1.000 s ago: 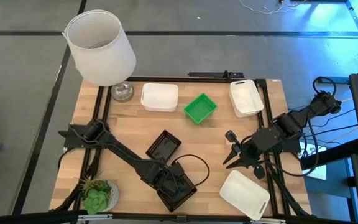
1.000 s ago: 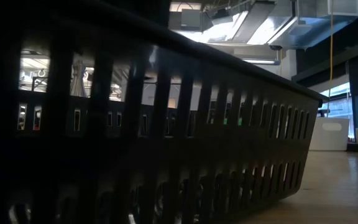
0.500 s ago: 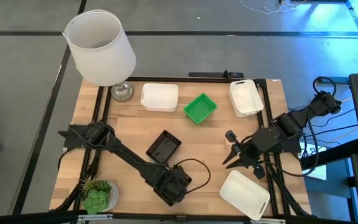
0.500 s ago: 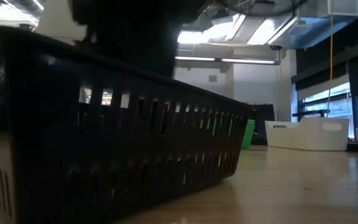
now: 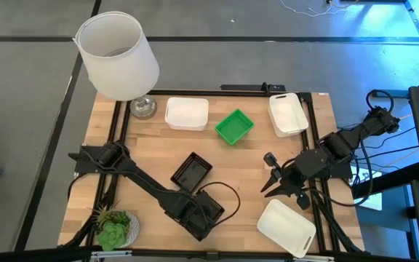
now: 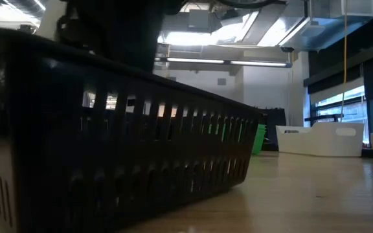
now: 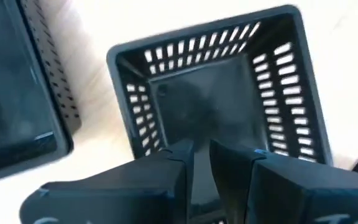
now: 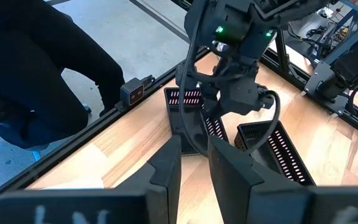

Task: Stack baskets by color
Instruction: Stack the bottom black bin on the stacked black bins

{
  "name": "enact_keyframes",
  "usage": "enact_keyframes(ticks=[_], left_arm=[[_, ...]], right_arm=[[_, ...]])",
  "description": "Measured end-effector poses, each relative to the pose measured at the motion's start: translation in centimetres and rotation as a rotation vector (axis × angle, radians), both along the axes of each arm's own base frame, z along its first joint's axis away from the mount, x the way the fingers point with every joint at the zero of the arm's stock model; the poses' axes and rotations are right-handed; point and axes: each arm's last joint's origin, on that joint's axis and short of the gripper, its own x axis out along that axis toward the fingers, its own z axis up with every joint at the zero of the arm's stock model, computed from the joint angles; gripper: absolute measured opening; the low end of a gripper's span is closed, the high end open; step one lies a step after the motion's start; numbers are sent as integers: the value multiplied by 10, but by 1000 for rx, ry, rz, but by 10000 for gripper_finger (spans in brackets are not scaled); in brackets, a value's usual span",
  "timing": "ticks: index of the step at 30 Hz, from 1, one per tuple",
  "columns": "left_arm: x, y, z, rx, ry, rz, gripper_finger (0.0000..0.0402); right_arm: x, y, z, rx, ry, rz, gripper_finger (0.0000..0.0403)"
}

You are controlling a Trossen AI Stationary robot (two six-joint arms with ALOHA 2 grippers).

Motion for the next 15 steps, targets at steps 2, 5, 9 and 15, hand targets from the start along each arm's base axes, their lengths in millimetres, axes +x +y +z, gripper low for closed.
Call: enact_keyframes(ticks=[2, 5, 9, 15], left_arm=[[-5, -1, 3, 3, 18, 0, 43], [-9, -1, 11, -12, 15, 11, 43], [-14, 0, 13, -20, 45, 42, 43], [-19, 3, 13, -4, 95, 68, 43]], right_arm=[[0, 0, 0, 0, 0, 0, 81], [0, 0, 0, 0, 0, 0, 81], [0, 0, 0, 0, 0, 0, 81], [0, 0, 0, 0, 0, 0, 81]])
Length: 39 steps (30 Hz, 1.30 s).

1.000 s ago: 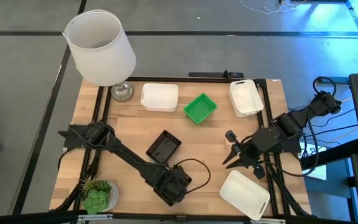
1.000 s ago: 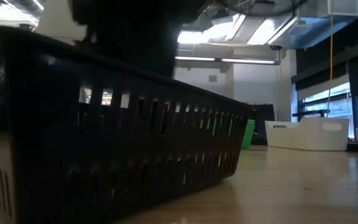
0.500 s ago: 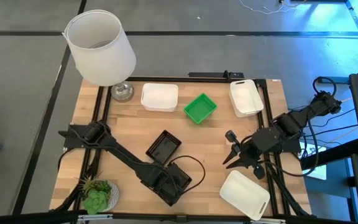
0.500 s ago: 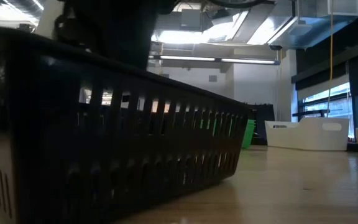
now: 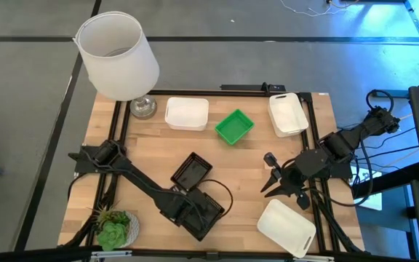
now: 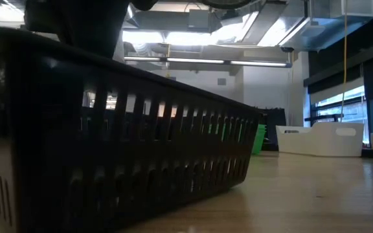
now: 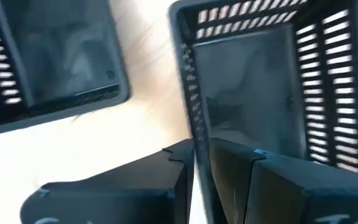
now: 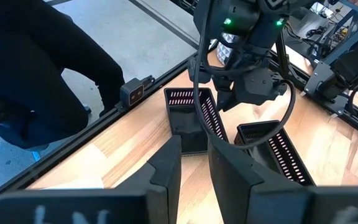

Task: Stack baskets by color
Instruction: Stack the bottom black bin on the stacked black bins

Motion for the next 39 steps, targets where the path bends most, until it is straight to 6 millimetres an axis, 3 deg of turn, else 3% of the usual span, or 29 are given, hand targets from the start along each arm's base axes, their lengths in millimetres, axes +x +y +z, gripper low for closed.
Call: enact_keyframes(ticks=[24, 39], left_arm=[[2, 0, -5, -4, -2, 45, 43], [7, 1, -20, 21, 31, 38, 41]], right_arm=[[0, 0, 0, 2, 2, -2, 81], [0, 0, -1, -1, 9, 0, 81]])
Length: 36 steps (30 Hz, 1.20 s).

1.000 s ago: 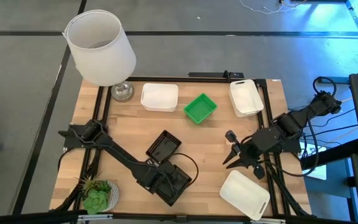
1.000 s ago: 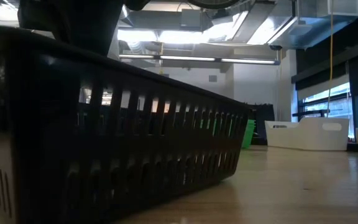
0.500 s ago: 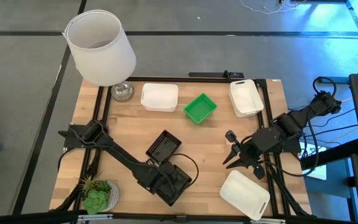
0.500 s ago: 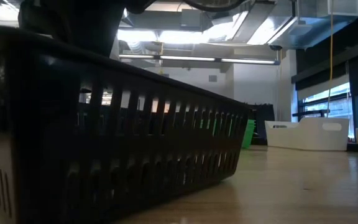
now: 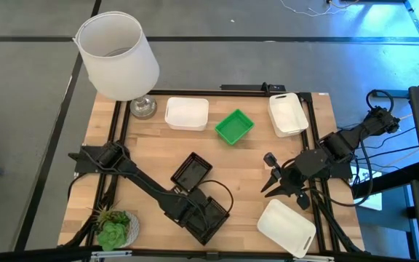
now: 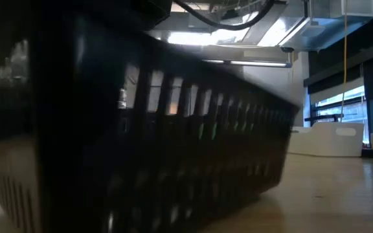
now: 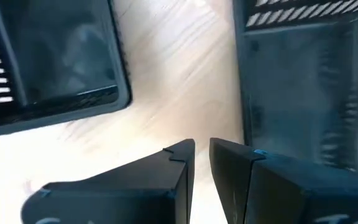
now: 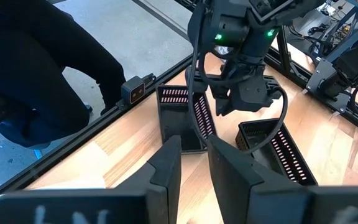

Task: Stack baskets by color
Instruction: Stack the bottom black bin on the stacked black bins

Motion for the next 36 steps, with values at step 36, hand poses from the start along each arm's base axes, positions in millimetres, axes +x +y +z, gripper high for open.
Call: enact_keyframes(ticks=[36], left_arm=[[3, 9, -1, -105, 135, -229, 57]], right_arm=[[0, 0, 0, 0, -1, 0, 81]])
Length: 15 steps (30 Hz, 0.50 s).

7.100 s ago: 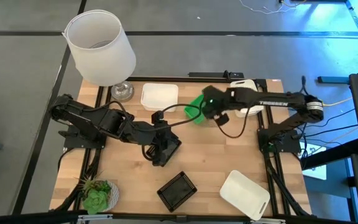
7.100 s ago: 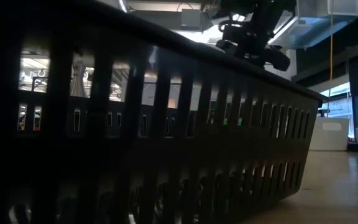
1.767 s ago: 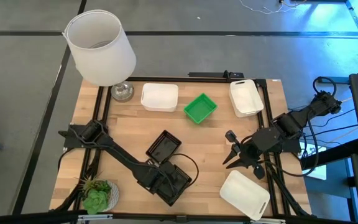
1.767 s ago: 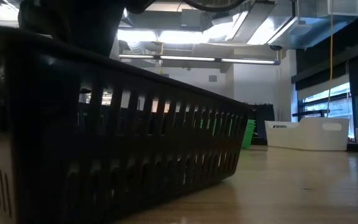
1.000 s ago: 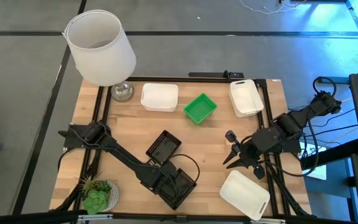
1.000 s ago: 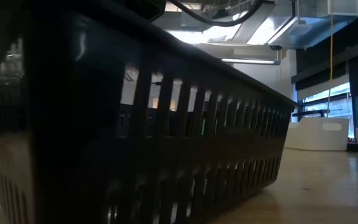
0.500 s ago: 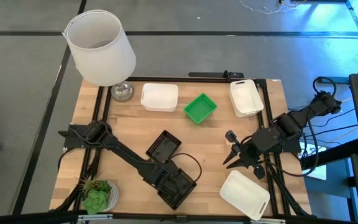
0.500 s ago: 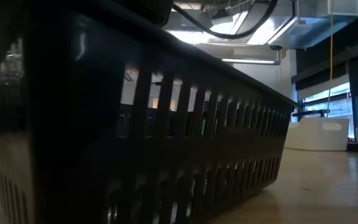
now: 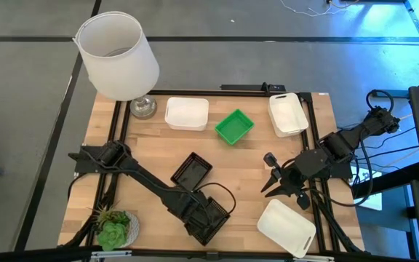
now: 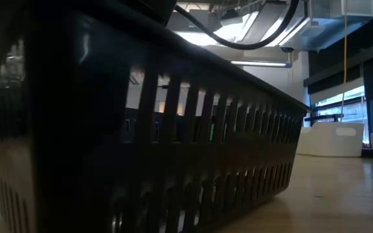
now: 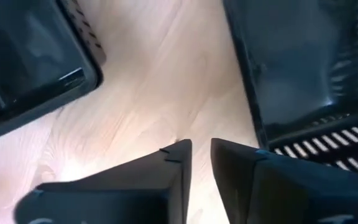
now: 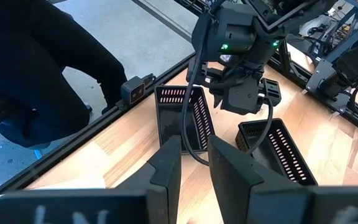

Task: Stack baskets by color
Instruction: Stack the bottom black bin on the stacked black bins

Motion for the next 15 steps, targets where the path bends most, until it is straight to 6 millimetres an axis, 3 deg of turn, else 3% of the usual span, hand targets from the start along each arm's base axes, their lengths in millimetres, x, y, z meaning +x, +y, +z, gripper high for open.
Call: enact_keyframes(ticks=[10, 15], left_arm=[[3, 12, 0, 0, 34, 63, 86], [0, 12, 14, -11, -14, 61, 86]], right_arm=[[0, 0, 0, 0, -1, 0, 81], [0, 0, 0, 0, -1, 0, 81]])
